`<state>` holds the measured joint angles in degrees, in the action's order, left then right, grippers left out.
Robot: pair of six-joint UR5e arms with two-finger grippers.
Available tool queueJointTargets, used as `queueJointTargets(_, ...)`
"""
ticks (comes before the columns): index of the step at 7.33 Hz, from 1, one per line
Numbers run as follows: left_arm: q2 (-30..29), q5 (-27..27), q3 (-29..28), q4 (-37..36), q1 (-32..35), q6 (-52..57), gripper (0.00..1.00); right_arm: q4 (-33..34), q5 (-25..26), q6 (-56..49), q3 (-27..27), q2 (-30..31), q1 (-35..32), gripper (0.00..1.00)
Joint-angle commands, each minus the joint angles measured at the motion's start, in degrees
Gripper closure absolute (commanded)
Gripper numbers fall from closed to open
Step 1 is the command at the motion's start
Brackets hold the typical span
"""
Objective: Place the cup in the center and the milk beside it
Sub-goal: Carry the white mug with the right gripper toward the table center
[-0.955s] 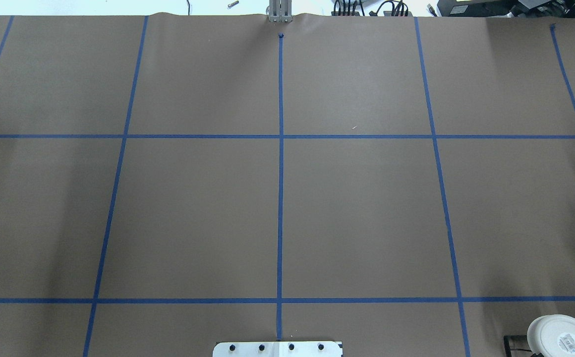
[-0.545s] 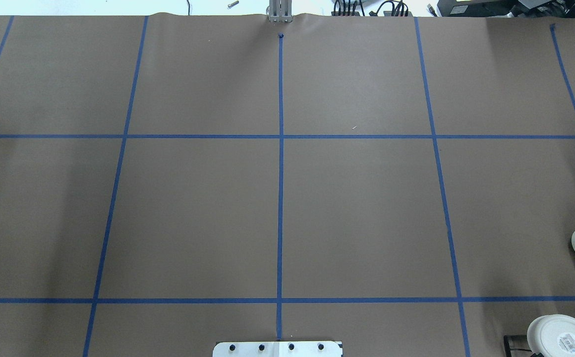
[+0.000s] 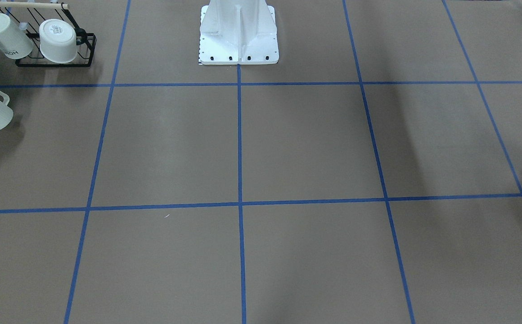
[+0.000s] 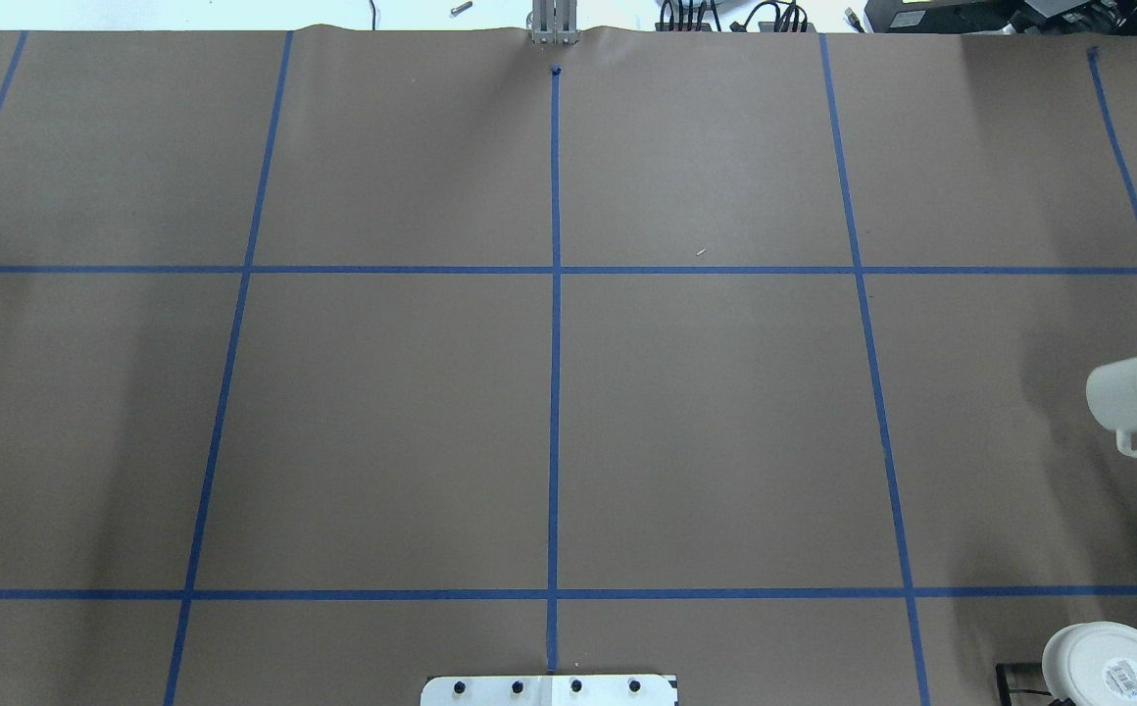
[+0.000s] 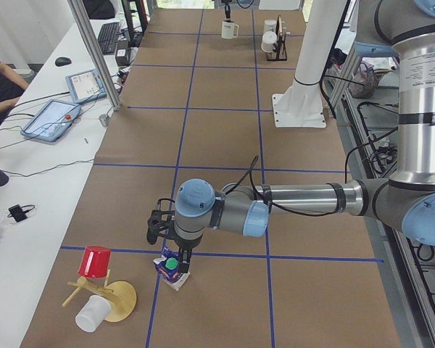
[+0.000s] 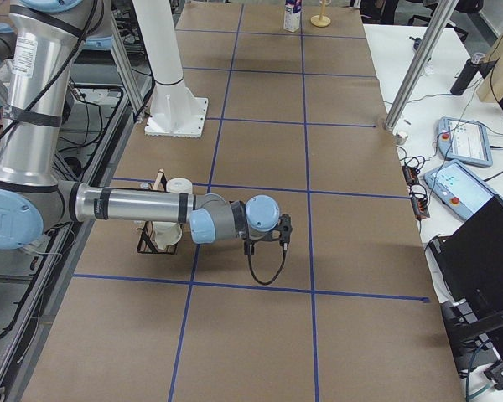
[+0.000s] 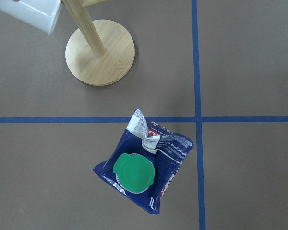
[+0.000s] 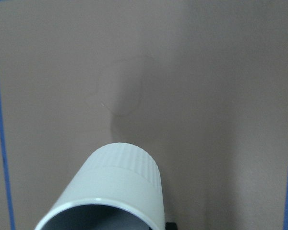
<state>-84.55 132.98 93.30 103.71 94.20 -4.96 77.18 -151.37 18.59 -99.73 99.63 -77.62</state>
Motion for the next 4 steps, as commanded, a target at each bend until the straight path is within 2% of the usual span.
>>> queueJointTargets(1,0.26,0.00,-0.05,0.00,0.02,0.03,0.02,2.26,0.89,11.07,-0.11,-13.95,2.27,1.00)
queueJointTargets(3,0.27,0.09,-0.31,0.00,-0.07,-0.05,0.02,15.21,12.08,14.36,-0.03,-31.16,11.74,1.00)
queueJointTargets(4,0.27,0.09,-0.40,0.00,0.01,-0.05,0.02,23.11,15.63,20.11,2.15,-40.39,16.14,1.00)
